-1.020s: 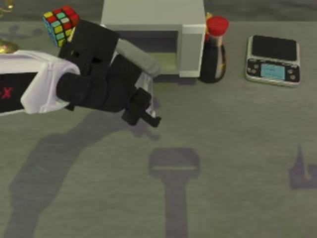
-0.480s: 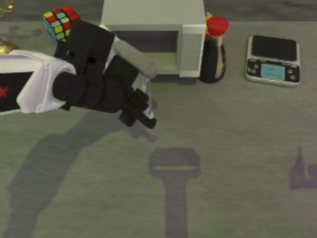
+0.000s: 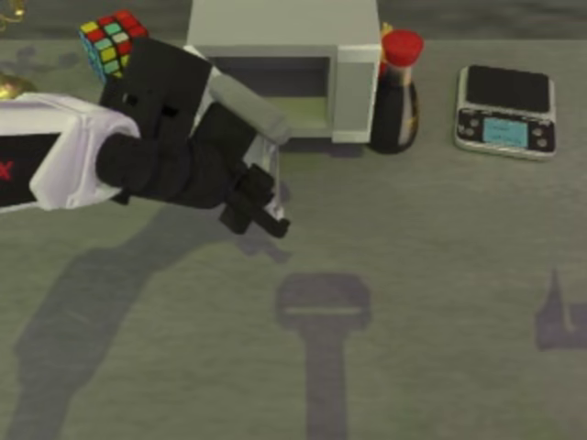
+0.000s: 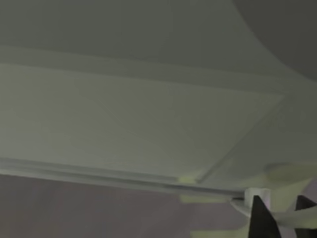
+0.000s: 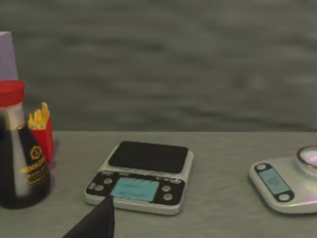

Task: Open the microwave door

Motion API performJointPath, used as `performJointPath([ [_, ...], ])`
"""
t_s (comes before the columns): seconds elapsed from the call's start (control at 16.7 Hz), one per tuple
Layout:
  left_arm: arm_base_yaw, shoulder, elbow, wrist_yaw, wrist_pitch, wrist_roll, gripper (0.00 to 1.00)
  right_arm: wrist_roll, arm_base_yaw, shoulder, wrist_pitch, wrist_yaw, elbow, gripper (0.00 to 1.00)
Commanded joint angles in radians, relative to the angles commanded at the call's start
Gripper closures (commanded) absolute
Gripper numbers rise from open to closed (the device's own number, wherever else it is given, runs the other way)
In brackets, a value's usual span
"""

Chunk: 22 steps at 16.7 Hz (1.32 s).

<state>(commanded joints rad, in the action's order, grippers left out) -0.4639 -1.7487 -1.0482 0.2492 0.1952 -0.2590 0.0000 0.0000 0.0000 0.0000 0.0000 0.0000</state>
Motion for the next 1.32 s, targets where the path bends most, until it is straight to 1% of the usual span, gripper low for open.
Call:
performJointPath([
  [0.6,0.0,0.0,0.0,0.0,0.0,0.0,1.0,0.0,0.0,0.0,0.0,0.0,0.0,0.0],
  [0.72,-0.006,0.0,0.001,0.009,0.002,0.003,1.0,0.0,0.0,0.0,0.0,0.0,0.0,0.0],
  [1.2,0.039,0.015,0.012,0.066,0.026,-0.088,1.0,0.0,0.0,0.0,0.0,0.0,0.0,0.0],
  [1.32,0.04,0.015,0.013,0.068,0.028,-0.091,1.0,0.0,0.0,0.0,0.0,0.0,0.0,0.0],
])
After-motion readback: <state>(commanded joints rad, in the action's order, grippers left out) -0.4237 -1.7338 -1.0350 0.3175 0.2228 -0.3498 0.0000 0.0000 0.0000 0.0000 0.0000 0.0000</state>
